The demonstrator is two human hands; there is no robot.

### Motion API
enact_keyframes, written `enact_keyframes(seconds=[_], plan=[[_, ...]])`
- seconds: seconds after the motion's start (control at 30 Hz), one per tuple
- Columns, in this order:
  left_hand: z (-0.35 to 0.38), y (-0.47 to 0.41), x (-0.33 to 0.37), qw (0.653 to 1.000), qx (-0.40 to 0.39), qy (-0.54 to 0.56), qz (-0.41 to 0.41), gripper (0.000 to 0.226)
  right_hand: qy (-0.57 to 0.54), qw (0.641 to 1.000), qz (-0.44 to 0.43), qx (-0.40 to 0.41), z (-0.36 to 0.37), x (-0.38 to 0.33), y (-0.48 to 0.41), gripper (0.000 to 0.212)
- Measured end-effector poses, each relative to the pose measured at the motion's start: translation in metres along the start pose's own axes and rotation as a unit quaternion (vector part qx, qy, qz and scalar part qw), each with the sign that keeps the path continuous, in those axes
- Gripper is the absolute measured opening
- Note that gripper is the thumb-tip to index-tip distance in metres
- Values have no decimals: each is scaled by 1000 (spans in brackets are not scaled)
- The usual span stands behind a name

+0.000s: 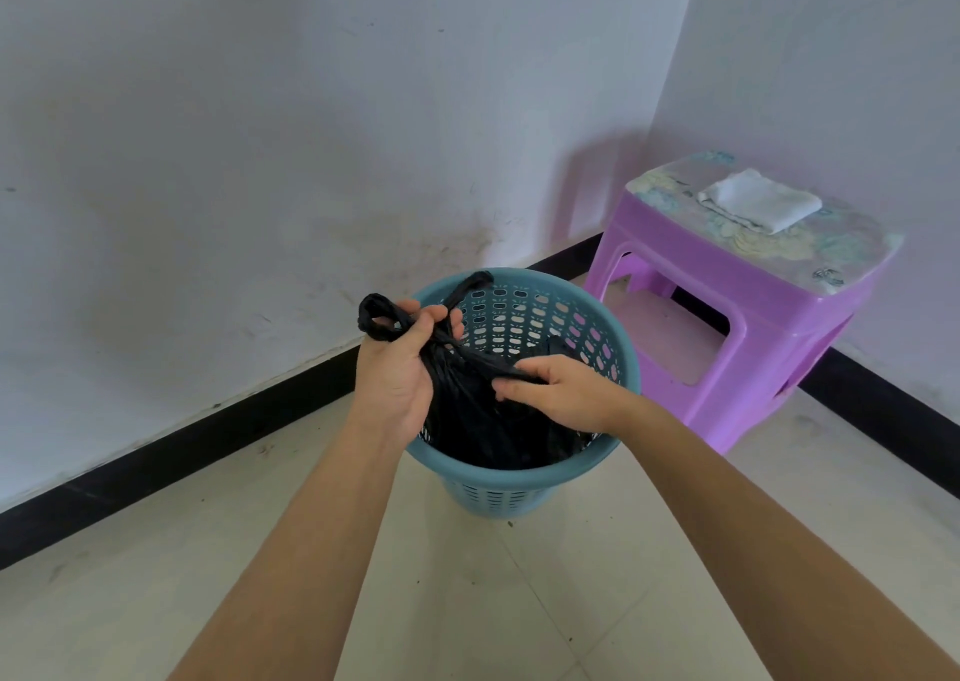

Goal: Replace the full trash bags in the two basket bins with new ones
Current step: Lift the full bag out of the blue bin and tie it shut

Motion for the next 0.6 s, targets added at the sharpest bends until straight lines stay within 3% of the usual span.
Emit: enact_keyframes(seconds=[0.13,0.27,0.4,0.5,0.6], plan=[[0,3,-1,999,-13,-46,-17,12,-160,986,32,-43,-3,-8,7,26],[4,7,-5,996,-28,-81,-33,6,-249,967,10,51,-15,-16,10,47],[12,15,-11,990,-38,-132,-29,18,-356,916,-27,185,-13,-27,5,30],[12,12,-10,998,-9,-67,-19,35,-430,860,-9,274,-15,-25,6,29],[11,9,-11,999,26,22,-26,39,-449,840,6,304,-14,-20,5,31]])
Point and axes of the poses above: each hand's wrist, its own y-axis away from the middle knuckle, its own z-axis out of the palm, x = y × z, the point moved 5 cm from there along -y, towards the middle knuckle, and after that the axes turned 3 degrees about y, right-handed, at the moved point
